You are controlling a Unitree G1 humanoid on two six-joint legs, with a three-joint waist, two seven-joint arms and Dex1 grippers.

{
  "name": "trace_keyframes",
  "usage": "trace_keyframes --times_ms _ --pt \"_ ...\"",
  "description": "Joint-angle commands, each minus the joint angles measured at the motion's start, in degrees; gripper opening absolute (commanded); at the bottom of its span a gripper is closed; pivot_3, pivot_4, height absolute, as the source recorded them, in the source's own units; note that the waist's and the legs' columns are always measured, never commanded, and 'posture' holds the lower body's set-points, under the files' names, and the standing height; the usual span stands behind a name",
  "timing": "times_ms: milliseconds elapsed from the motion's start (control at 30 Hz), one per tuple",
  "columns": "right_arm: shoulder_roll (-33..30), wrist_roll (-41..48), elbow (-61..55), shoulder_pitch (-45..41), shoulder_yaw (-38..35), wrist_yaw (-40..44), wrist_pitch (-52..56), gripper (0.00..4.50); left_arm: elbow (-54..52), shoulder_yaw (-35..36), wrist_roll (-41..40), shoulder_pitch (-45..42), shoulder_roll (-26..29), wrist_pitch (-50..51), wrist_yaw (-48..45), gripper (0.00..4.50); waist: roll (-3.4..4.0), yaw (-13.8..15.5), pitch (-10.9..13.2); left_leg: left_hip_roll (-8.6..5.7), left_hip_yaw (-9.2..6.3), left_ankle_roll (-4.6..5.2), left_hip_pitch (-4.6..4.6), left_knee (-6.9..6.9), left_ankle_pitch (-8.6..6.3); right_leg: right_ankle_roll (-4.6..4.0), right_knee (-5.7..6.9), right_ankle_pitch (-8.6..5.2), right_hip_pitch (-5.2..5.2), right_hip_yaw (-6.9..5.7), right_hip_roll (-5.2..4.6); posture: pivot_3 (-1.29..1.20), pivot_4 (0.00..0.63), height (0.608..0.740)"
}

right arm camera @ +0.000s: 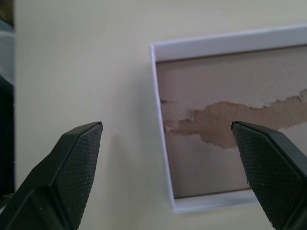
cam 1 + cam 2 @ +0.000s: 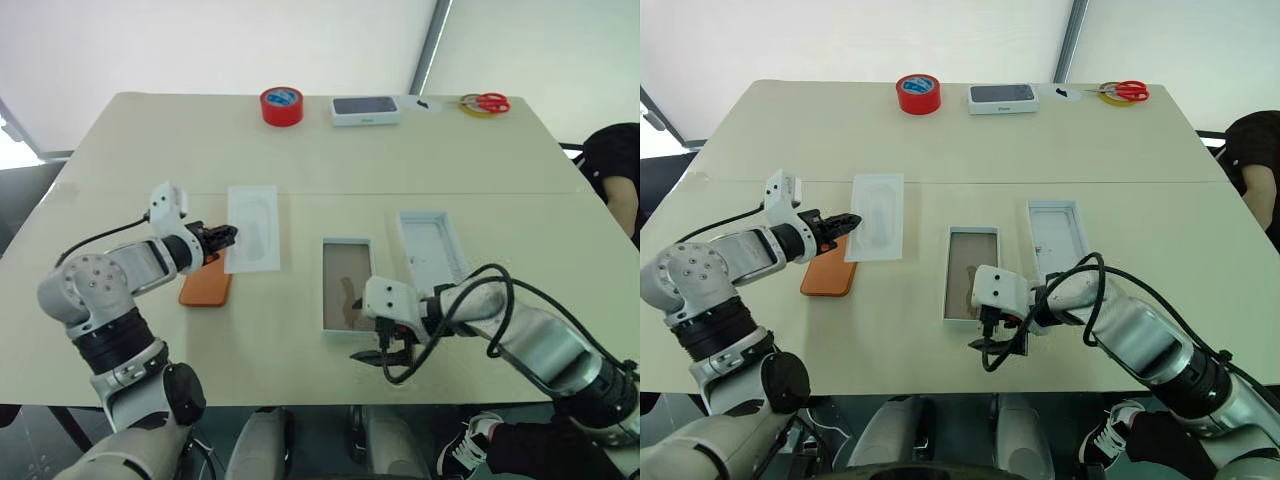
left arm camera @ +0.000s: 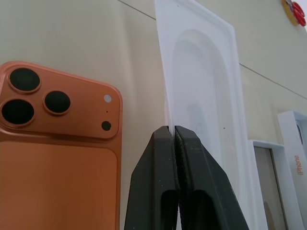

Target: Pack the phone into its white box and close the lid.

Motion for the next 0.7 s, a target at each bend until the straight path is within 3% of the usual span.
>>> trace_keyframes --times_ms 33,267,467,700 --pt "0.75 -1.78 0.14 -1.87 1.39 0.21 -0.16 3.66 -2.52 0.52 0.07 -0.1 0.18 0.22 -0.12 0.0 0.0 -0.04 0.0 0.0 0.0 0.0 0.0 0.0 0.0 0.0 0.0 0.0 0.0 0.0 0.0 0.0 0.15 0.732" --pt "1.67 -4.16 1.38 -3.07 2.43 0.81 -1.95 0.02 -3.09 0.8 0.51 0.31 -0.02 0.31 -0.25 0.0 0.0 -0.03 0.0 0.0 0.0 0.0 0.0 0.0 0.0 0.01 0.0 0.0 0.0 -0.01 0.01 0.0 0.15 0.732" --pt "4.41 -7.19 4.63 -5.99 3.43 1.54 -7.22 0.02 -1.4 2.95 1.52 -1.56 1.03 -1.85 0.72 0.0 0.0 -0.14 0.0 0.0 0.0 0.0 0.0 0.0 0.0 0.01 0.0 0.0 0.0 0.0 0.02 0.0 0.15 0.732" --pt "14.18 -10.28 18.13 -14.6 6.25 2.96 -12.41 0.02 0.03 4.85 2.1 -4.27 3.0 -2.95 1.05 0.0 -0.03 -0.53 0.01 -0.01 0.0 -0.06 0.01 -0.02 0.03 0.03 0.02 0.02 -0.03 -0.01 0.08 0.0 0.15 0.732"
